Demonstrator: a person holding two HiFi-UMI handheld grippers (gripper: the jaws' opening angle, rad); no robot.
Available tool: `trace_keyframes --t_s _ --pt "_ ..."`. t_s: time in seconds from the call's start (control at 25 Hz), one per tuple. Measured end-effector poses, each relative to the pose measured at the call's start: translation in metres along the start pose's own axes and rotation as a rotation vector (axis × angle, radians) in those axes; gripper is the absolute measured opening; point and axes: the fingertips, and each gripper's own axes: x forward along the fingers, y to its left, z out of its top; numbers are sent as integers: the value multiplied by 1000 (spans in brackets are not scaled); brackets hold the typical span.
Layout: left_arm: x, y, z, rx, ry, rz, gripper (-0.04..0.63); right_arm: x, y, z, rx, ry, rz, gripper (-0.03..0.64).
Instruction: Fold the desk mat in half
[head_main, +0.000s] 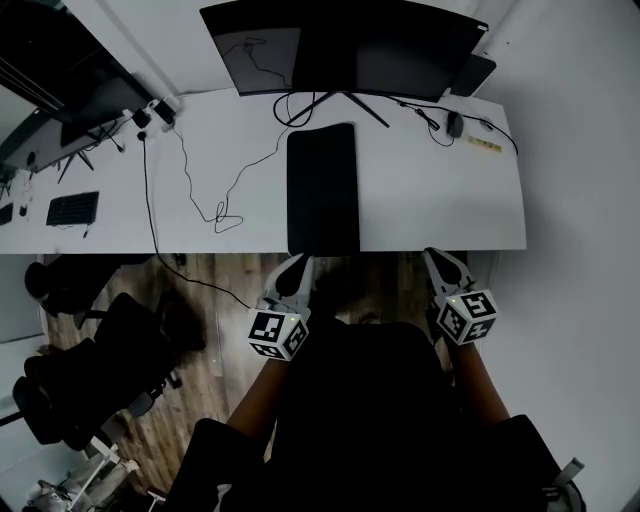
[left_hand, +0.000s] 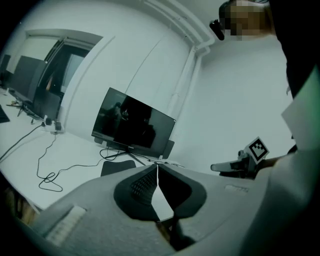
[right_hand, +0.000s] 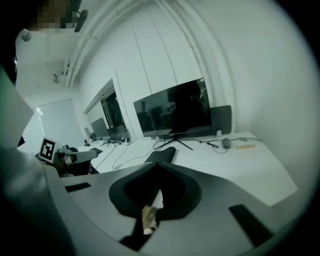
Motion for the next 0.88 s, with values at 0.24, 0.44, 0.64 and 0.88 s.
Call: trace_keyframes --t_s 0.24,0.44,0.64,0.88 --pt "-13 -59 1 11 -43 71 23 -65 -44 13 -76 -86 -50 2" --pt "-29 -114 -20 27 -54 99 23 -98 -63 -1 -94 -114 -20 2" --pt "-44 -154 -48 30 -44 107 23 -130 -71 -15 -99 -153 0 2" --pt "-47 -166 -34 100 -100 100 23 -171 -66 1 -128 -248 -15 2"
